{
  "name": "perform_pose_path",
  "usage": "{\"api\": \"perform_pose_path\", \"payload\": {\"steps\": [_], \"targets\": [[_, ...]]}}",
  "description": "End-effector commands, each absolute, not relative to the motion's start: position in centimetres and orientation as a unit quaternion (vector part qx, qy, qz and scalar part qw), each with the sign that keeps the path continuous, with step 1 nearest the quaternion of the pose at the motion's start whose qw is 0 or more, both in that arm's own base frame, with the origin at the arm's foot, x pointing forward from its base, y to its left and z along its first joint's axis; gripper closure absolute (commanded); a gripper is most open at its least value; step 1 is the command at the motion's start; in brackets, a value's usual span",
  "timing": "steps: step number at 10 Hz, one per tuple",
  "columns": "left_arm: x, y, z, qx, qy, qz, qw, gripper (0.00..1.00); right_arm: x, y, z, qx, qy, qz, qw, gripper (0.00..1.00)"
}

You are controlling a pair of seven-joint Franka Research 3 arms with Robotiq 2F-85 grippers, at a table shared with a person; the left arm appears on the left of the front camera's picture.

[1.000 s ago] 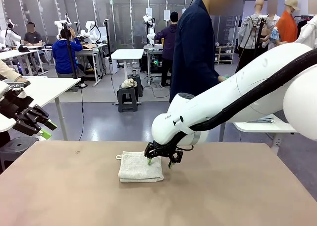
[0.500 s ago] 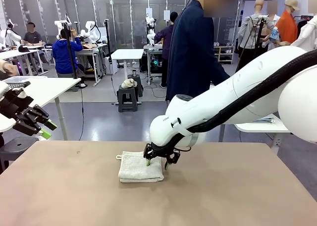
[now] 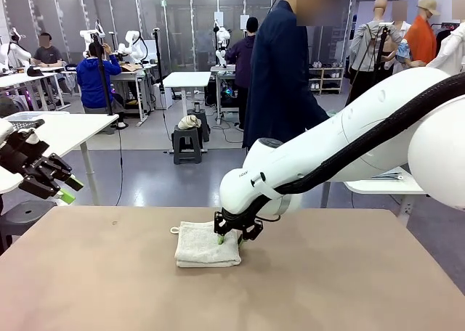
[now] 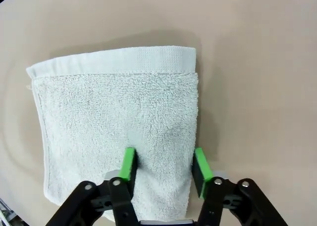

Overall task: Fold the towels and place them in the basket.
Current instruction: Place the folded Towel with hook on the right side of the table.

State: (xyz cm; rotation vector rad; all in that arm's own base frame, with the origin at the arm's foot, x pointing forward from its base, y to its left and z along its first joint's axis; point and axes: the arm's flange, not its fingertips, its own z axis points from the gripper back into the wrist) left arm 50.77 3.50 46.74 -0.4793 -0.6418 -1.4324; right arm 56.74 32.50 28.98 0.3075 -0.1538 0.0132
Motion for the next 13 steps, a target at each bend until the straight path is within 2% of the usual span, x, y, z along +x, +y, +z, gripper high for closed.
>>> {"api": "perform_pose_path", "payload": {"steps": [1, 2, 3, 4, 5, 6, 9, 13], "targets": [[50.6, 3.5, 46.9, -0.211, -0.288, -0.639, 0.681, 0.4, 56.1, 32.6, 28.7, 0.153, -0.086, -0.006, 0.984, 0.46], [50.6, 3.5, 46.9, -0.211, -0.288, -0.639, 0.681, 0.4, 56.0, 32.6, 28.7, 0.154, -0.086, -0.005, 0.984, 1.0], [50.6, 3.5, 46.9, -0.211, -0.288, -0.639, 0.681, 0.4, 55.9, 32.6, 28.8, 0.152, -0.086, -0.004, 0.985, 0.66], [50.6, 3.5, 46.9, -0.211, -0.288, -0.639, 0.681, 0.4, 55.7, 32.5, 29.0, 0.151, -0.085, -0.003, 0.985, 1.0], [50.6, 3.5, 46.9, -0.211, -0.288, -0.639, 0.681, 0.4, 55.6, 32.1, 29.2, 0.155, -0.082, -0.003, 0.985, 0.86], [50.6, 3.5, 46.9, -0.211, -0.288, -0.639, 0.681, 0.4, 55.6, 31.5, 29.5, 0.154, -0.08, -0.005, 0.985, 1.0], [50.6, 3.5, 46.9, -0.211, -0.288, -0.639, 0.681, 0.4, 56.0, 28.1, 30.8, 0.141, -0.072, -0.006, 0.987, 1.0], [50.6, 3.5, 46.9, -0.211, -0.288, -0.639, 0.681, 0.4, 56.9, 16.2, 33.9, 0.124, -0.11, -0.019, 0.986, 1.0]]}}
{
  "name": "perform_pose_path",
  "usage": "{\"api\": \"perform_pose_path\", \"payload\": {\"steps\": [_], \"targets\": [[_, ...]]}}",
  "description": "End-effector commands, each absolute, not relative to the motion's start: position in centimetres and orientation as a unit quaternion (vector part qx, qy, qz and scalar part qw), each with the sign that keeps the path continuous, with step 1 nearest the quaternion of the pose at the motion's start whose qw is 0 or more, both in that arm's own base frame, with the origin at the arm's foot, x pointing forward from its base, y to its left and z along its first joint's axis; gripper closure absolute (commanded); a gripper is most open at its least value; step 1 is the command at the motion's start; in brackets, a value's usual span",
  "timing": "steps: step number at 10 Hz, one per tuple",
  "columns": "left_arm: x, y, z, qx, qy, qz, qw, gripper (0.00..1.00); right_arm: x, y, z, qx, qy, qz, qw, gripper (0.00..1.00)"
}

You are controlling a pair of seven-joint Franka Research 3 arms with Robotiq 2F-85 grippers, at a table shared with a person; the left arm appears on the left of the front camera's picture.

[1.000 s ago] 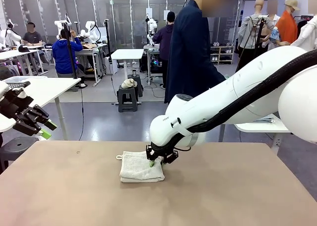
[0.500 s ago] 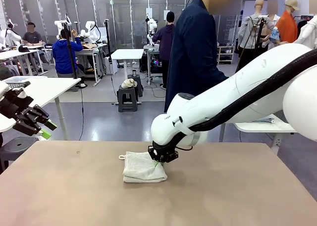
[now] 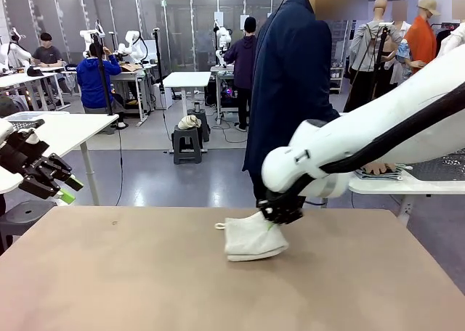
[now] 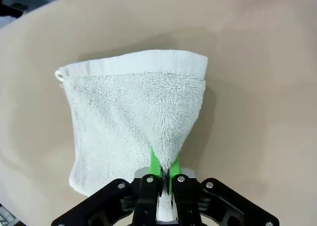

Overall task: Fold the towels and place them in the basket.
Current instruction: Place the folded Towel with hook on the right side of the table.

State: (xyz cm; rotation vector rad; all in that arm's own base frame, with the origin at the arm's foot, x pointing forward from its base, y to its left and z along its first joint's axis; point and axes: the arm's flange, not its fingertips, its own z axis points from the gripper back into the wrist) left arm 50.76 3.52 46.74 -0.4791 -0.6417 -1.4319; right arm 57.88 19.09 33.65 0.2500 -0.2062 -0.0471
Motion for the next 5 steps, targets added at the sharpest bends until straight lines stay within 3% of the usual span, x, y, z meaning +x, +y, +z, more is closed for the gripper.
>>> {"api": "perform_pose_path", "payload": {"steps": [1, 5], "targets": [[50.6, 3.5, 46.9, -0.211, -0.288, -0.639, 0.681, 0.4, 57.4, 13.3, 34.5, 0.11, -0.118, -0.024, 0.987, 1.0], [50.6, 3.5, 46.9, -0.211, -0.288, -0.639, 0.681, 0.4, 61.5, 2.7, 33.9, 0.035, -0.123, -0.019, 0.992, 1.0]]}}
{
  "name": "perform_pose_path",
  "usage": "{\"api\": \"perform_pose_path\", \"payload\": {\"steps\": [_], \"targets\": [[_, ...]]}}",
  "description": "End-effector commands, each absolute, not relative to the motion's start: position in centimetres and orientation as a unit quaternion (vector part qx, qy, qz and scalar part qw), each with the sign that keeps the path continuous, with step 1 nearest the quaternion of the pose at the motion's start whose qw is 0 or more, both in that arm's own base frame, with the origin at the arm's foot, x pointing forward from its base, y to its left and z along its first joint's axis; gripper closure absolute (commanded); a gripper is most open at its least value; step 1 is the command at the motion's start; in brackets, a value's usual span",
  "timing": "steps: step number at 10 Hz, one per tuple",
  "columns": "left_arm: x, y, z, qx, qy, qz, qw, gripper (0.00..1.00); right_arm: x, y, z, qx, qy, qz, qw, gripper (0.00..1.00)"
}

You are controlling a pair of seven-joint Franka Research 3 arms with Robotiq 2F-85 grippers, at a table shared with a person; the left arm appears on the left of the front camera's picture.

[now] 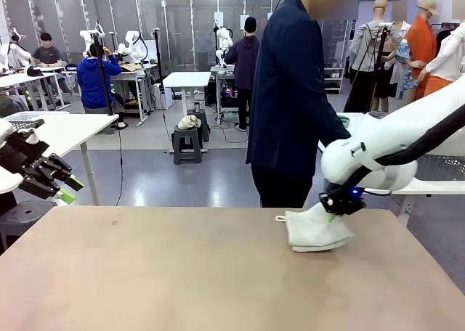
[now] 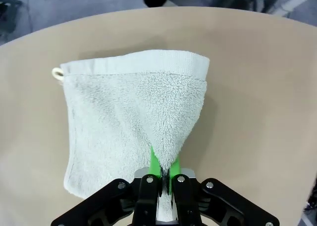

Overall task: Fold the towels and place them in the basket.
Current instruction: Place the folded Towel with hook on the right side of the table.

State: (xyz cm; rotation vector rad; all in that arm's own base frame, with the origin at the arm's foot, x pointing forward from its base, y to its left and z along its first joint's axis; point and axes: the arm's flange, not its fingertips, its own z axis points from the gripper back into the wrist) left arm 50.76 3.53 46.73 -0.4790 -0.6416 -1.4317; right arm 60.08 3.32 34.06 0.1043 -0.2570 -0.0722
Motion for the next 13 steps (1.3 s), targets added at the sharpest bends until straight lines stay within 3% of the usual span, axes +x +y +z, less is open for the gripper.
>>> {"api": "perform_pose_path", "payload": {"steps": [1, 7, 8, 13], "targets": [[50.6, 3.5, 46.9, -0.211, -0.288, -0.639, 0.681, 0.4, 62.0, 0.3, 34.0, 0.02, -0.119, -0.01, 0.993, 1.0], [50.6, 3.5, 46.9, -0.211, -0.288, -0.639, 0.681, 0.4, 62.3, -7.0, 34.5, -0.016, -0.114, -0.003, 0.993, 1.0], [50.6, 3.5, 46.9, -0.211, -0.288, -0.639, 0.681, 0.4, 62.4, -7.1, 34.3, -0.016, -0.115, -0.002, 0.993, 0.83], [50.6, 3.5, 46.9, -0.211, -0.288, -0.639, 0.681, 0.4, 62.7, -7.3, 33.6, -0.031, -0.122, -0.005, 0.992, 0.33]]}}
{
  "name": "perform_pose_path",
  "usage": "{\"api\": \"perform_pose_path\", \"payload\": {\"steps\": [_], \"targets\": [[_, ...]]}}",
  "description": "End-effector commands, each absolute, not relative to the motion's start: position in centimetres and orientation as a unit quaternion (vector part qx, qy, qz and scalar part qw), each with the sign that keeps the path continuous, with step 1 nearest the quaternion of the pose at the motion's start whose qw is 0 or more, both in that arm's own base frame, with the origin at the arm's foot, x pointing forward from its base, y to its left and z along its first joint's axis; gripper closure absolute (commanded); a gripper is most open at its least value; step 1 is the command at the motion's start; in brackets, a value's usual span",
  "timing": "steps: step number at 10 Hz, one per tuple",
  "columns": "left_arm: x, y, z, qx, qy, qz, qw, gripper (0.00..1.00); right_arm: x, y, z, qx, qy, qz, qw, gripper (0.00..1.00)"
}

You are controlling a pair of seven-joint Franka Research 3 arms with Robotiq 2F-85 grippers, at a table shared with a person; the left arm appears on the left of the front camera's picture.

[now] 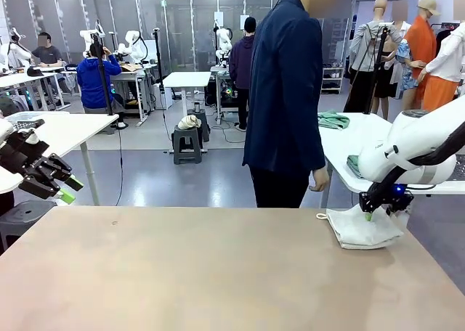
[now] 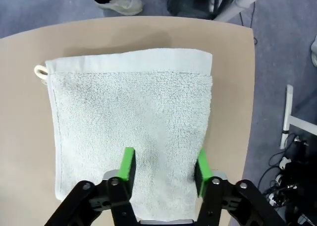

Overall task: Fold the towels and place them in the basket.
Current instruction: Place the folded Towel with hook on the right side of the table.

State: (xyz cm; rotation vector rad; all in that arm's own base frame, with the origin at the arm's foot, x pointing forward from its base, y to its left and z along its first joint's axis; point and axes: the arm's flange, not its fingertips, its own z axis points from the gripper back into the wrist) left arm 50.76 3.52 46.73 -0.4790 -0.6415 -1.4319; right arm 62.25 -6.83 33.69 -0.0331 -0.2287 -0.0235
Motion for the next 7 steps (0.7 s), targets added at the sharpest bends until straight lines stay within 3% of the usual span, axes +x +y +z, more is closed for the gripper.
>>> {"api": "perform_pose_path", "payload": {"steps": [1, 3, 7], "targets": [[50.6, 3.5, 46.9, -0.211, -0.288, -0.639, 0.681, 0.4, 62.6, -7.4, 33.8, -0.039, -0.127, -0.008, 0.991, 0.23], [50.6, 3.5, 46.9, -0.211, -0.288, -0.639, 0.681, 0.4, 61.2, -6.9, 36.5, -0.044, -0.162, -0.011, 0.986, 0.03], [50.6, 3.5, 46.9, -0.211, -0.288, -0.639, 0.681, 0.4, 55.9, -1.3, 47.0, -0.049, -0.187, -0.024, 0.981, 0.0]]}}
